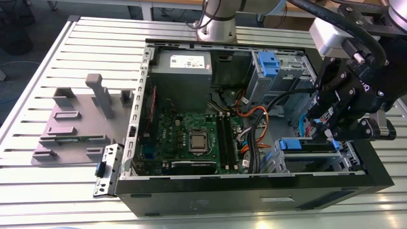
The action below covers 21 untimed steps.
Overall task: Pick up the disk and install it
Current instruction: 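Insert the disk into the insertion slot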
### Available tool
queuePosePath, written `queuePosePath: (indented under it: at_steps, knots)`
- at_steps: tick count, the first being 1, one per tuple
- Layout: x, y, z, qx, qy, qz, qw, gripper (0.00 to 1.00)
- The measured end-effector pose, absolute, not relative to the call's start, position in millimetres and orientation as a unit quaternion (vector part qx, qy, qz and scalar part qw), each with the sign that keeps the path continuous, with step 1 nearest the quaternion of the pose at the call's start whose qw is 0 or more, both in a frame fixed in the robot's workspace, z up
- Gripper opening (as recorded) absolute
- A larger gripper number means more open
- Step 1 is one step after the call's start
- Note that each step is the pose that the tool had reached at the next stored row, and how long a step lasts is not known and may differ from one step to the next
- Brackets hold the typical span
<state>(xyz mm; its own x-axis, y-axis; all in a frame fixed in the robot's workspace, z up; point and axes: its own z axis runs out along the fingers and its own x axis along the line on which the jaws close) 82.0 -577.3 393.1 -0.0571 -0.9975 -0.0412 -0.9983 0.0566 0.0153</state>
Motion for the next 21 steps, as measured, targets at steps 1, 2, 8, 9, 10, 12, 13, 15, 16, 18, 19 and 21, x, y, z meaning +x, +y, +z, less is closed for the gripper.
queuePosePath:
  at_steps: [1,2,8,9,10,12,13,15,16,18,19,21]
  knots:
    - [82.0,-577.3,393.1,-0.687,0.727,0.02,0.01,0.44]
    - [82.1,-577.3,393.1,-0.687,0.727,0.02,0.01,0.44]
    - [82.0,-577.3,393.0,-0.687,0.727,0.02,0.01,0.24]
    - [82.0,-577.3,393.0,-0.687,0.727,0.02,0.01,0.18]
    - [82.0,-577.3,392.9,-0.687,0.727,0.02,0.01,0.13]
    - [82.1,-577.3,392.9,-0.687,0.727,0.02,0.01,0.11]
    - [82.1,-577.3,392.9,-0.687,0.727,0.02,0.01,0.11]
    - [82.0,-577.3,392.8,-0.687,0.727,0.02,0.01,0.11]
    - [82.1,-577.3,392.8,-0.687,0.727,0.02,0.01,0.11]
    - [82.0,-577.3,392.8,-0.687,0.727,0.02,0.01,0.11]
    - [82.1,-577.3,392.7,-0.687,0.727,0.02,0.01,0.11]
    - [82.0,-577.3,391.9,-0.687,0.727,0.02,0.01,0.11]
